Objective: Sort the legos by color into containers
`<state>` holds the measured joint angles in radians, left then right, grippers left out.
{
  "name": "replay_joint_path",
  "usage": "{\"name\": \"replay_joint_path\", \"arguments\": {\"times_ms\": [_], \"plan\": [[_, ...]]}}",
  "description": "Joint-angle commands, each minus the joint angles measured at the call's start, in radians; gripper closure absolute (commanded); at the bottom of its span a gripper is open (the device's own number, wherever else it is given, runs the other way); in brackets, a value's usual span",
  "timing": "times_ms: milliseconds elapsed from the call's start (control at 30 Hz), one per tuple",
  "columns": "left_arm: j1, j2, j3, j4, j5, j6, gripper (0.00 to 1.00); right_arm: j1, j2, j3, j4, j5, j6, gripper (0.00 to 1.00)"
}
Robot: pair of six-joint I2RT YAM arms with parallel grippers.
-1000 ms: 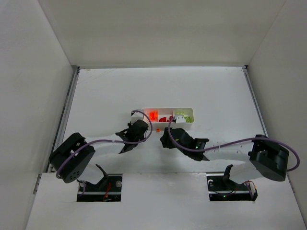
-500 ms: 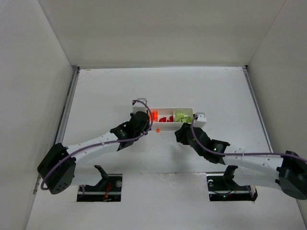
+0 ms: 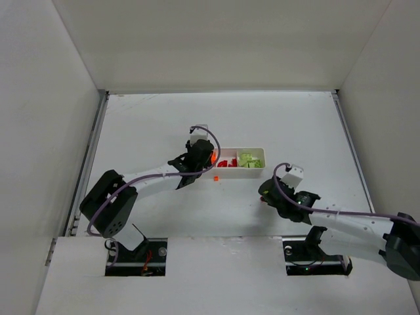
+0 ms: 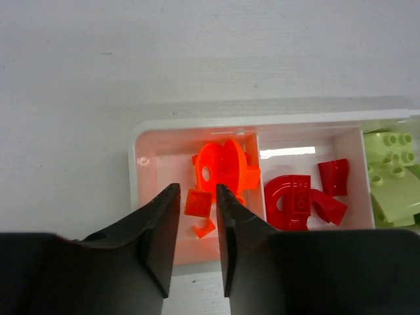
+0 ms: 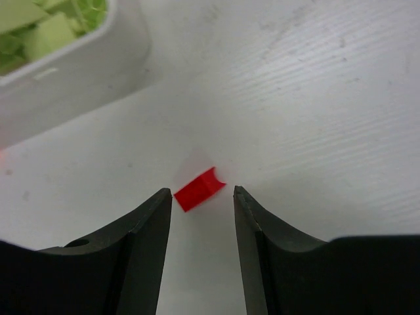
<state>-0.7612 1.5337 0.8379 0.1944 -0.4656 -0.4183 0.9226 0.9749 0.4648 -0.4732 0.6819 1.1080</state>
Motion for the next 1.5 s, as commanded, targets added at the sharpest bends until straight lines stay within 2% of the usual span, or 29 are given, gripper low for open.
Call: {"name": "replay_joint_path", "arguments": {"times_ms": [0,100,167,267,333,567,700,833,900,1033,1100,1300,1467], "plan": [[0.007,0.009,0.038,0.066,-0.057,0.03,0.67,0.002,0.07,0.077,-0.165,0.03,0.105,0.51],[0.0,-0.007,0.014,0.097,-0.061,0.032,0.53,0.011,0.125,0.106,-0.2,0.025,0.125,0.54],[-0.003,-0.05,-0.02,0.126,-0.058,0.035,0.49,0.011,0.154,0.129,-0.205,0.021,0.121,0.52],[-0.006,-0.16,-0.088,0.145,-0.048,0.033,0.47,0.009,0.171,0.146,-0.182,-0.002,0.124,0.48],[-0.01,-0.255,-0.144,0.151,-0.045,0.032,0.46,0.011,0.174,0.146,-0.147,-0.018,0.121,0.41],[-0.022,-0.515,-0.333,0.174,-0.03,0.004,0.45,-0.021,0.222,0.117,-0.038,-0.111,0.148,0.44],[-0.036,-0.599,-0.413,0.21,-0.027,-0.023,0.45,-0.047,0.28,0.124,-0.016,-0.114,0.187,0.48],[-0.037,-0.619,-0.47,0.273,-0.027,-0.014,0.45,-0.057,0.352,0.15,-0.01,-0.093,0.222,0.51],[-0.031,-0.615,-0.487,0.292,-0.025,-0.025,0.46,-0.055,0.413,0.182,-0.007,-0.091,0.216,0.58],[-0.031,-0.589,-0.505,0.338,-0.021,-0.024,0.46,-0.048,0.495,0.219,-0.007,-0.09,0.225,0.82],[-0.031,-0.58,-0.507,0.336,-0.012,-0.027,0.46,-0.02,0.508,0.233,-0.01,-0.085,0.227,0.89],[-0.023,-0.56,-0.517,0.346,0.001,-0.046,0.49,0.109,0.409,0.334,-0.077,-0.036,0.182,0.91],[-0.014,-0.531,-0.517,0.353,0.008,-0.051,0.51,0.129,0.439,0.515,-0.012,-0.002,-0.031,0.9]]}}
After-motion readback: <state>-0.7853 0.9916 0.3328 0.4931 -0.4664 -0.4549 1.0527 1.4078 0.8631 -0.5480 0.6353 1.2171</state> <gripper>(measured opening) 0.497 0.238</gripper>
